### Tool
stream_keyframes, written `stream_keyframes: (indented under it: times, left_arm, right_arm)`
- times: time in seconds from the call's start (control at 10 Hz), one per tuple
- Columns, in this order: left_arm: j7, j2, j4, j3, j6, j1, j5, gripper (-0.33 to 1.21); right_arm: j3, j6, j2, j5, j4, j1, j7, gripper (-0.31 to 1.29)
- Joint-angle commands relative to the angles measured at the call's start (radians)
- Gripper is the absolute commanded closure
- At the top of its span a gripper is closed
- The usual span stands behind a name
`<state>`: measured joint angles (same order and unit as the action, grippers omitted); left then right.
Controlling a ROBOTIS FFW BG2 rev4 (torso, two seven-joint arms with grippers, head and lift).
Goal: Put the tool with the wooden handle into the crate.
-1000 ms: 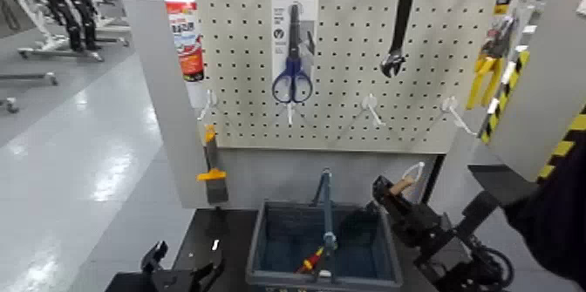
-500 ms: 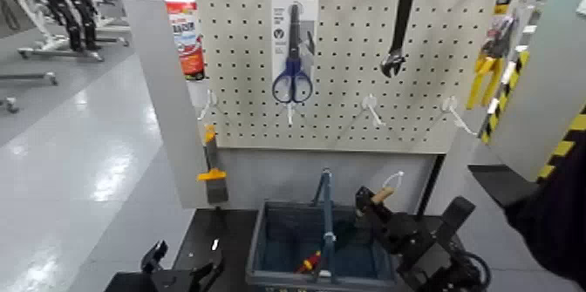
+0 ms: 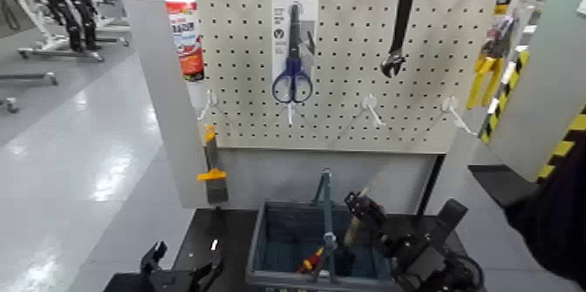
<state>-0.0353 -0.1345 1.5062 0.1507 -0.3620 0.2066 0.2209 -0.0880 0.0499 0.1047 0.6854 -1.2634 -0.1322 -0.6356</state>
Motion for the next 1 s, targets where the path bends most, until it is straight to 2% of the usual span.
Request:
stream_keyframes:
  times: [0.1,0.6,0.7,0.8,1.0]
  left_arm:
    - [0.000,-0.001,0.000,0.000,-0.002,0.000,0.003,0.11]
    - [0.000,-0.001,0.000,0.001,-0.002,0.000,0.003,0.11]
    - [0.000,-0.001,0.000,0.003,-0.002,-0.001,0.003,0.11]
    - [0.000,-0.001,0.000,0.003,0.000,-0.001,0.003,0.11]
    - [0.000,-0.001,-0.001,0.004,0.000,-0.003,0.003,0.11]
  right_arm:
    - [0.013,-0.015,0.000,-0.004,-0.022,0.011,0.022,0.14]
    - [0.025,-0.030,-0.003,-0.040,-0.053,0.029,0.042,0.14]
    - [0.034,-0.033,-0.003,-0.070,-0.087,0.048,0.076,0.14]
    - [0.045,-0.028,-0.007,-0.125,-0.134,0.069,0.128,0.14]
    - [0.053,-0.030,-0.005,-0.193,-0.199,0.108,0.194,0.14]
